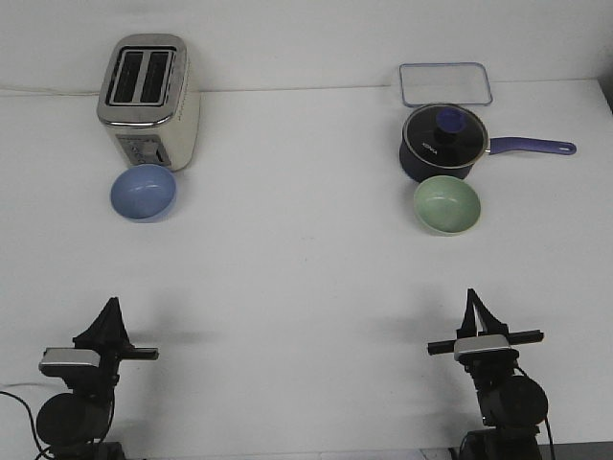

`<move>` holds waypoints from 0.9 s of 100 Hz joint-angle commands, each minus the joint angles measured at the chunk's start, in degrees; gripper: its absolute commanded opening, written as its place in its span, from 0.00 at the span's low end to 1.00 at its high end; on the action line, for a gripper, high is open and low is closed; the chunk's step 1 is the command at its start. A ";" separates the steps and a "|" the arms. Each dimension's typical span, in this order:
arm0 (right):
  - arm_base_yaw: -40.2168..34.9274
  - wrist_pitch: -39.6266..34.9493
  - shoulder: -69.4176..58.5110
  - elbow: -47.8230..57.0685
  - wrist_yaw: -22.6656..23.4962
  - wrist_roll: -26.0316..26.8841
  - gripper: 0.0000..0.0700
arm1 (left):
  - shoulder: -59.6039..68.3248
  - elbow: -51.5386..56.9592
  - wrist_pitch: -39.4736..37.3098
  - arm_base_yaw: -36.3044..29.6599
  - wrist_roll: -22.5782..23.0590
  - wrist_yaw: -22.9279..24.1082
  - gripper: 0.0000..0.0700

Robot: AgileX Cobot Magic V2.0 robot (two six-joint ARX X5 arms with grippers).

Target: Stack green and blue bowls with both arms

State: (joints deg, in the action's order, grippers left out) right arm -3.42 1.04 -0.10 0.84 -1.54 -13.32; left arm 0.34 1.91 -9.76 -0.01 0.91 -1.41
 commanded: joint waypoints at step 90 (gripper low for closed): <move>-0.04 0.68 0.04 -0.11 0.22 1.86 0.00 | -0.09 -1.11 -0.59 0.04 0.33 0.11 0.02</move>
State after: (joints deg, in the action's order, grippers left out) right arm -3.42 1.04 -0.10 0.84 -1.50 -13.02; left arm 0.34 1.91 -9.76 -0.01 0.91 -1.41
